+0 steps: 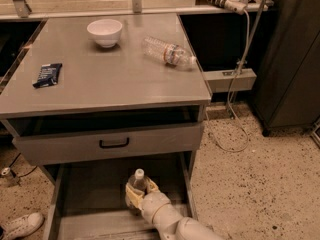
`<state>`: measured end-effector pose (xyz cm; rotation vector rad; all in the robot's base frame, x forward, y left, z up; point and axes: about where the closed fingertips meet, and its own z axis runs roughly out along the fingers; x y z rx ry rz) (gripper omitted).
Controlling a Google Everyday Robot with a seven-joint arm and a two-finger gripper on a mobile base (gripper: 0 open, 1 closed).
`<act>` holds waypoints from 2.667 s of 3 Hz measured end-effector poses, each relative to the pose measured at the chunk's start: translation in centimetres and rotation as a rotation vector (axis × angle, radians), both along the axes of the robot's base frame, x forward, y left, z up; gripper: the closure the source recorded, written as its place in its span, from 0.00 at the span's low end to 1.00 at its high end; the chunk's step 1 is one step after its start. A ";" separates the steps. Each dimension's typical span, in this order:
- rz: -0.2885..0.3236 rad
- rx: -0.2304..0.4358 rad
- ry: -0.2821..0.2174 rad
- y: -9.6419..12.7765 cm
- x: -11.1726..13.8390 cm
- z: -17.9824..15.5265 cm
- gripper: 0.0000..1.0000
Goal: Place blue plastic bottle into middle drawer
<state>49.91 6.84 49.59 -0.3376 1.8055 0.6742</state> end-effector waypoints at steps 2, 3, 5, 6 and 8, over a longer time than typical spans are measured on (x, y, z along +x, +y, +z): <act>0.005 -0.092 -0.008 0.0 0.0 -1.2 1.00; 0.010 -0.132 -0.004 0.1 0.0 -1.6 1.00; -0.011 -0.157 0.012 0.0 -0.6 -2.7 1.00; -0.011 -0.157 0.012 0.0 -0.6 -2.7 0.81; -0.011 -0.157 0.012 0.0 -0.6 -2.7 0.35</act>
Offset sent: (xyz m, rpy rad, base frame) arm 0.0001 -0.0009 -0.0161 -0.1686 -0.0095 0.0122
